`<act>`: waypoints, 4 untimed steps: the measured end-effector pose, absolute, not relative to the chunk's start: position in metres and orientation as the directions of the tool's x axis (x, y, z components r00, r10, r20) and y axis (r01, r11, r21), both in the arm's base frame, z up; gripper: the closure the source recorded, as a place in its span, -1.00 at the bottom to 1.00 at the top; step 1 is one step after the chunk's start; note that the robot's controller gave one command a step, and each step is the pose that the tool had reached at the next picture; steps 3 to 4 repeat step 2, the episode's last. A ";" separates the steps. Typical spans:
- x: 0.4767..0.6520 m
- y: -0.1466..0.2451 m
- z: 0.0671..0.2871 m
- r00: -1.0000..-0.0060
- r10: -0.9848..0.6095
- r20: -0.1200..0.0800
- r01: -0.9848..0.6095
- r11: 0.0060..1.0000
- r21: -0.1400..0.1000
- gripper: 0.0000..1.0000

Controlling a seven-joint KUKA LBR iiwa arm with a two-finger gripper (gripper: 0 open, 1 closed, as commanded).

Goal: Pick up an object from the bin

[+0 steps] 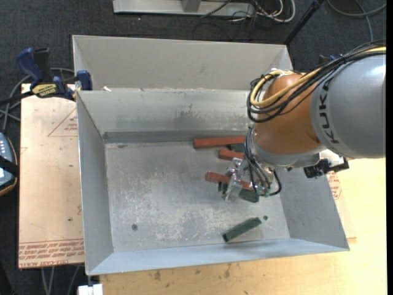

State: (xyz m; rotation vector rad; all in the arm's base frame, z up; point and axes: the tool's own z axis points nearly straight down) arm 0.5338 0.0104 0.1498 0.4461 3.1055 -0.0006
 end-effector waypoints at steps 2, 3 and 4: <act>0.524 0.001 0.316 -0.996 0.093 -0.011 0.093 0.996 0.002 1.00; 0.524 0.001 0.316 -0.996 0.093 -0.011 0.093 0.996 0.002 1.00; 0.524 0.001 0.316 -0.996 0.093 -0.011 0.093 0.996 0.002 1.00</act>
Offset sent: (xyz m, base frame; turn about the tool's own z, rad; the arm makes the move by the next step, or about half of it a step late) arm -0.0090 -0.0066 0.0468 -0.1922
